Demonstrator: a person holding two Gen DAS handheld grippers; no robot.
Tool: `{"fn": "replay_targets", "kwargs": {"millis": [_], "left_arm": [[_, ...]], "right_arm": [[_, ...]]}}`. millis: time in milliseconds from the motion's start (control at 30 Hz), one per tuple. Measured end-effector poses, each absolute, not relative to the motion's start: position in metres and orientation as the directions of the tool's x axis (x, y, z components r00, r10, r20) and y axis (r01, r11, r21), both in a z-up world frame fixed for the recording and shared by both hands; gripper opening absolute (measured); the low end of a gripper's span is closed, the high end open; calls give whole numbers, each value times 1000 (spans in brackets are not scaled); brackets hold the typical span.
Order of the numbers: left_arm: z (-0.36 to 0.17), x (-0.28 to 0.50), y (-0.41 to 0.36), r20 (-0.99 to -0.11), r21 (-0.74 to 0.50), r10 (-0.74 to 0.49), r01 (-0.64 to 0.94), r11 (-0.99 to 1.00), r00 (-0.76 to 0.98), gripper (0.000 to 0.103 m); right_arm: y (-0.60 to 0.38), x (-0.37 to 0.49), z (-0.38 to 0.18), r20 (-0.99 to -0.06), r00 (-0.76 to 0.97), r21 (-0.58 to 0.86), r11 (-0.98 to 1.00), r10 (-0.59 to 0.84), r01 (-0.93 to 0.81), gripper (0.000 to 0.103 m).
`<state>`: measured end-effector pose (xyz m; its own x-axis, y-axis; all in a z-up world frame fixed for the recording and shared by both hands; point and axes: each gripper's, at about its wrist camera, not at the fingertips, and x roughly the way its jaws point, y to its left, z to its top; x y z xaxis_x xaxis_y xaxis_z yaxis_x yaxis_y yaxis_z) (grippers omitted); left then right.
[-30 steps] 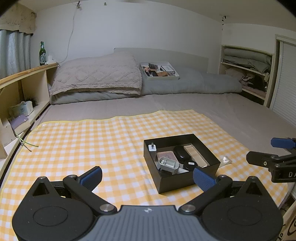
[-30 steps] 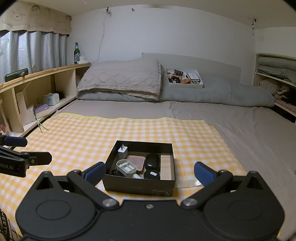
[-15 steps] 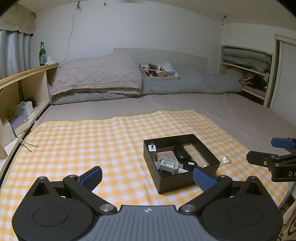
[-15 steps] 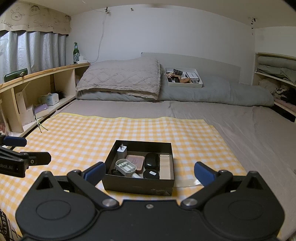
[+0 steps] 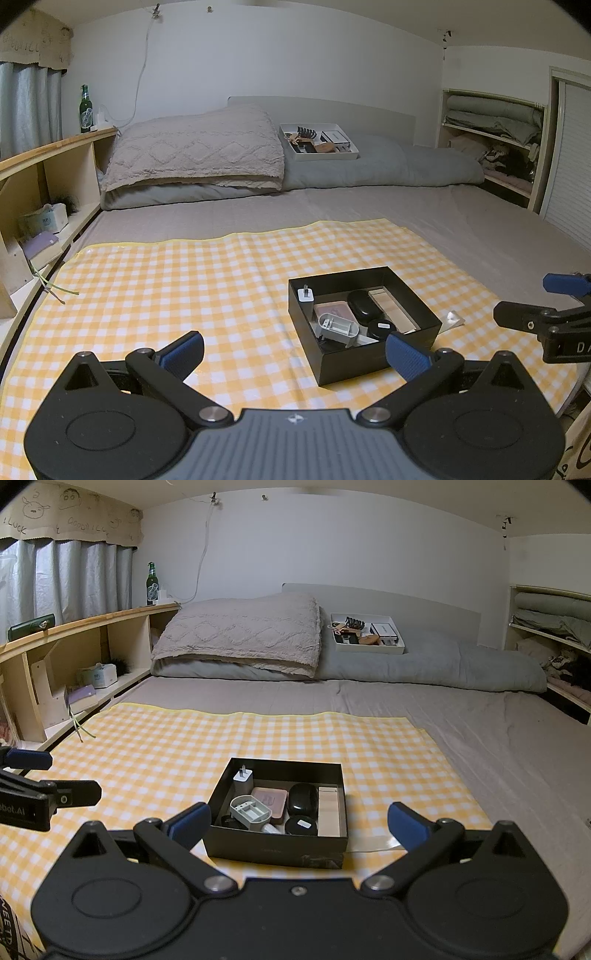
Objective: Organize rigid objects
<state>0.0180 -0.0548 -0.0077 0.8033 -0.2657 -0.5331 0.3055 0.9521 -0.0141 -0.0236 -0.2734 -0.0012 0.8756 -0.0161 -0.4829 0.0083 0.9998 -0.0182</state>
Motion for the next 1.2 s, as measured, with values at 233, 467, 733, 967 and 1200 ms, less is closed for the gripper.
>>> {"fn": "replay_targets", "kwargs": {"millis": [233, 467, 733, 967, 1200], "left_arm": [[-7, 18, -54, -533, -14, -267, 306, 952, 803, 103], [-7, 18, -54, -533, -13, -266, 307, 952, 804, 103], [-7, 18, -54, -533, -13, -267, 307, 952, 803, 103], [-7, 18, -53, -533, -13, -267, 308, 951, 803, 103], [-8, 19, -52, -534, -15, -263, 302, 953, 803, 103]], "right_arm": [[-273, -24, -1, -483, 876, -18, 1000, -16, 9, 103], [-273, -24, -1, -482, 876, -19, 1000, -16, 8, 103], [-273, -24, -1, -482, 876, -18, 1000, -16, 9, 103], [-274, -24, -2, -482, 876, -18, 1000, -16, 8, 103], [-274, -24, -2, -482, 876, -19, 1000, -17, 9, 103]]}}
